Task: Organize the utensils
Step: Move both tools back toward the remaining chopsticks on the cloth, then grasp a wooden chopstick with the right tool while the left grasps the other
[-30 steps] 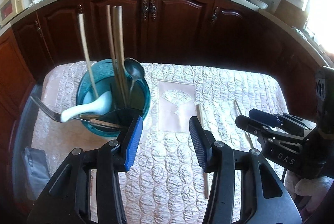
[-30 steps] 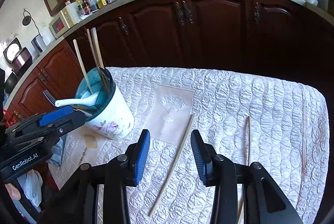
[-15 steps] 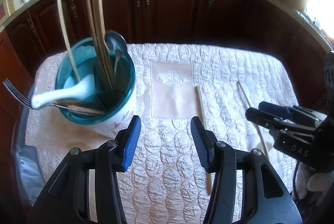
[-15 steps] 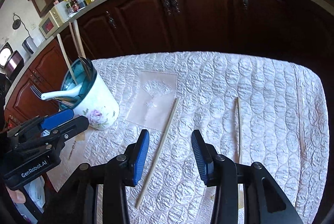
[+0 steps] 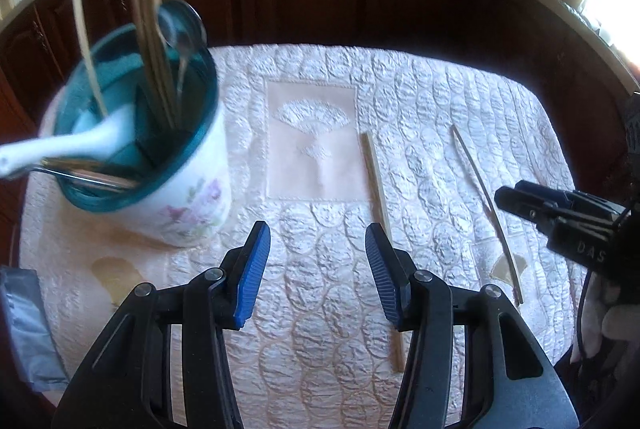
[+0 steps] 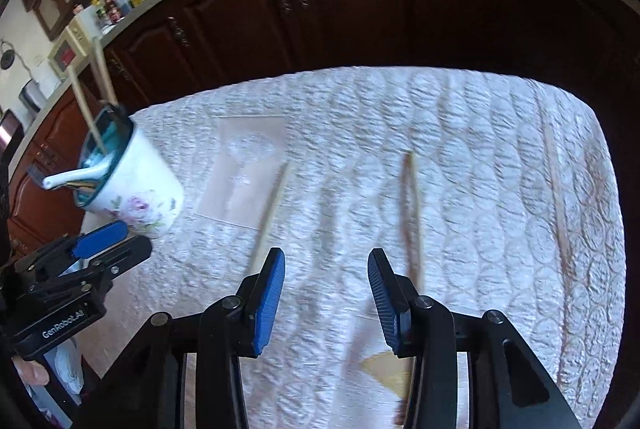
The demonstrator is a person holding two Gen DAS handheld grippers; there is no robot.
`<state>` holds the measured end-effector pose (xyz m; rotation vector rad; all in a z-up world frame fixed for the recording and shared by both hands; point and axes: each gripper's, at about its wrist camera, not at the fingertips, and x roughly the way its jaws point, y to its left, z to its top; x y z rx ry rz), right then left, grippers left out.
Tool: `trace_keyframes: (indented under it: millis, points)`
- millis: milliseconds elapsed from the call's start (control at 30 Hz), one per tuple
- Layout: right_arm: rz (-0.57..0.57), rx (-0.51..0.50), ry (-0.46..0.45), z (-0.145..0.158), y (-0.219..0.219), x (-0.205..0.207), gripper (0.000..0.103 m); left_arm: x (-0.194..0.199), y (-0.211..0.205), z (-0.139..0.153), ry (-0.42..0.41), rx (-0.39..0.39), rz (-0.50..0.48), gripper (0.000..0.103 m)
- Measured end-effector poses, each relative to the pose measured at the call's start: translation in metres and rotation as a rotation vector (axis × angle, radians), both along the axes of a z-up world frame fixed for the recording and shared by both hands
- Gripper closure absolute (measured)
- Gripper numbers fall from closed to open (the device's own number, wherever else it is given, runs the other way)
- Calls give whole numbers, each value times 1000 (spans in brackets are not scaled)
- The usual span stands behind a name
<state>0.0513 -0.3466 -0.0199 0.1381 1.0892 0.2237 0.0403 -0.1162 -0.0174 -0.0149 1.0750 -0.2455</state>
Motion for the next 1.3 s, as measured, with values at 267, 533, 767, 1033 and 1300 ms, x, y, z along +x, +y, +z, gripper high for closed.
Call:
trace_keyframes:
  millis: [267,533,767,1033,1300]
  points:
    - [-68,-22,48,-19,-42,22,62,12,-18,-16,68,-42,-36,54]
    - [-62,-19,89,-38,-50,67,62,33,-41,-28,84,-4,-60,54]
    - [-33,-7,120,-53,-53,91,67,63,-59,-43,97,-7,-52,54]
    - [17,12,150,-71,-47,111,84,96,-75,-64,112,16,-52,54]
    - [69,52,124,-72,-52,118,97,107,-87,-75,118,36,-74,66]
